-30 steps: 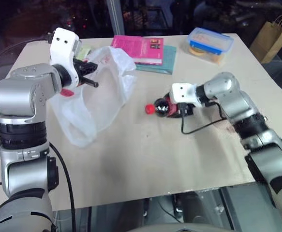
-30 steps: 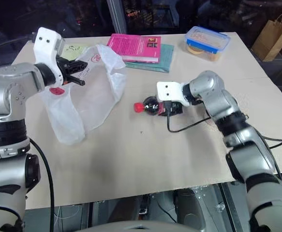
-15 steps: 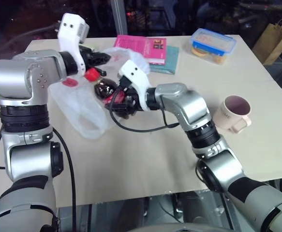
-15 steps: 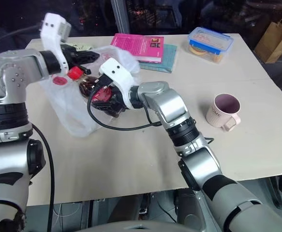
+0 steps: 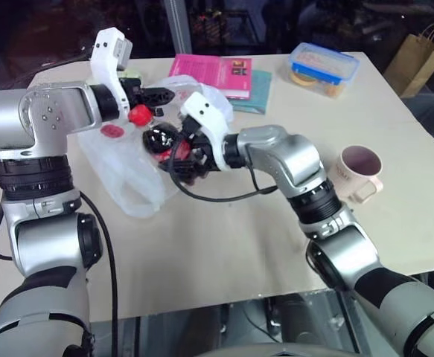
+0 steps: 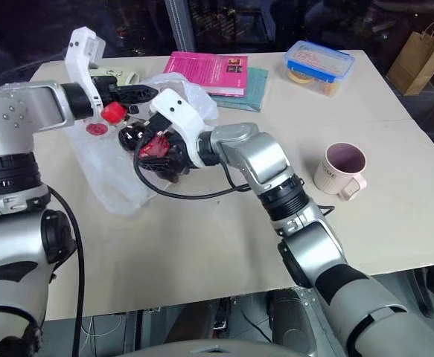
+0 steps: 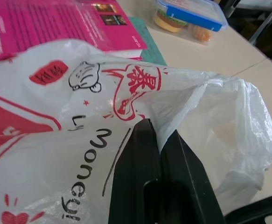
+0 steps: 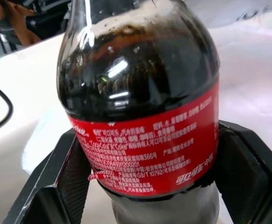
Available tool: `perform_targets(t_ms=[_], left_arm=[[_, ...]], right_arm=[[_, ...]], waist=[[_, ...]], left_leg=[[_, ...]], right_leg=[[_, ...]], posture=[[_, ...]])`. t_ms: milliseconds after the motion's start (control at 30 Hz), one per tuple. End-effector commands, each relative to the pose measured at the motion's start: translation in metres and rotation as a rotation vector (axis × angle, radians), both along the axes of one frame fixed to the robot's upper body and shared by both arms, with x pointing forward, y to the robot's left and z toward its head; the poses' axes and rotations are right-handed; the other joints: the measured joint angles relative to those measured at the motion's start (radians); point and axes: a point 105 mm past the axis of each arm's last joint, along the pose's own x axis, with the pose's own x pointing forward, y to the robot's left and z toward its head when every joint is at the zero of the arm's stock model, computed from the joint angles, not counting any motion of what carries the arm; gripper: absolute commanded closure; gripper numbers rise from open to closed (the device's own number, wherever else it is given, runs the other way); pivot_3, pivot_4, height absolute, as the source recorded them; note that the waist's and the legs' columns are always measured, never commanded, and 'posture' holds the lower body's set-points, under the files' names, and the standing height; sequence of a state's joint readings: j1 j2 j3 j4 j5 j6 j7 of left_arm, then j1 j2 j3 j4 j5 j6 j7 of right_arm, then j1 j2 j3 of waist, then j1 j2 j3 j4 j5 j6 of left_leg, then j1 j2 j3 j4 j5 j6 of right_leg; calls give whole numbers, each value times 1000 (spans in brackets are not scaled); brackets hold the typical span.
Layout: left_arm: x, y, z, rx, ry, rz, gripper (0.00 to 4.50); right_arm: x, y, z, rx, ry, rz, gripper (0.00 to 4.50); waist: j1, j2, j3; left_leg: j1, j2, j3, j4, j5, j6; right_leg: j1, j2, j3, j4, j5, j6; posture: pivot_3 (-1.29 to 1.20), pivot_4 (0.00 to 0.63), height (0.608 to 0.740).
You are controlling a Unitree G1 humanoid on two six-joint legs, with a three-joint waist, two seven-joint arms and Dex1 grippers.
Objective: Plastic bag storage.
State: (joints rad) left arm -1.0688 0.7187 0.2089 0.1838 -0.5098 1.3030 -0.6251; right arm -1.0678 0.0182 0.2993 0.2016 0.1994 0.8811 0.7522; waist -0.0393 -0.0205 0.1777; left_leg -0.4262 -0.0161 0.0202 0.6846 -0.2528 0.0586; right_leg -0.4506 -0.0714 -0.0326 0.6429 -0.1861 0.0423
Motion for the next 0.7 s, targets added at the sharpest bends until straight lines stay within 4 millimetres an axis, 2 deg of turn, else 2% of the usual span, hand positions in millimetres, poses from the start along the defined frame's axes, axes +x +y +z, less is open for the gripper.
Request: perform_targets(t_ms=[33,133,233,400,567,700], left_arm=[[-8,16,41,-8,-158,46,4500],[-7,12,35,-1,-155,48,4500],[-8,7,33,-16,-152,35,4500],[-10,5,34,-57,-155,32,4500],[-15,4,32,-54,-153,21,4500],[-21,-2,32,-50,-161,-16,4500]], right_arm=[[35,-53,-32,-167,-93,-200,1358],[44,-63,-37,-269,-248,-229,1361],[51,-66,-38,-323,-326,-246,1371],[62,-62,-36,-326,-372,-272,1384],[60,-52,-24,-158,-207,-271,1385],[41,-39,-8,-19,-16,-181,1385]], waist=[[2,0,0],[0,-1,-1],[4,0,0],[-2,0,0],[-4,0,0],[-1,0,0]], left_leg=[[0,0,0,0,0,0],[0,0,0,0,0,0],[0,0,0,0,0,0],[4,1,2,-1,1,-1],[6,1,4,-1,1,-1],[6,1,4,-2,1,-1]], right_leg=[[0,0,0,0,0,0],[0,0,0,0,0,0],[0,-1,0,0,0,0],[2,0,3,1,0,0],[2,1,5,3,0,0],[2,0,5,2,0,0]], posture=[[0,150,740],[0,150,740],[0,150,740],[0,150,740],[0,150,740],[0,150,740]])
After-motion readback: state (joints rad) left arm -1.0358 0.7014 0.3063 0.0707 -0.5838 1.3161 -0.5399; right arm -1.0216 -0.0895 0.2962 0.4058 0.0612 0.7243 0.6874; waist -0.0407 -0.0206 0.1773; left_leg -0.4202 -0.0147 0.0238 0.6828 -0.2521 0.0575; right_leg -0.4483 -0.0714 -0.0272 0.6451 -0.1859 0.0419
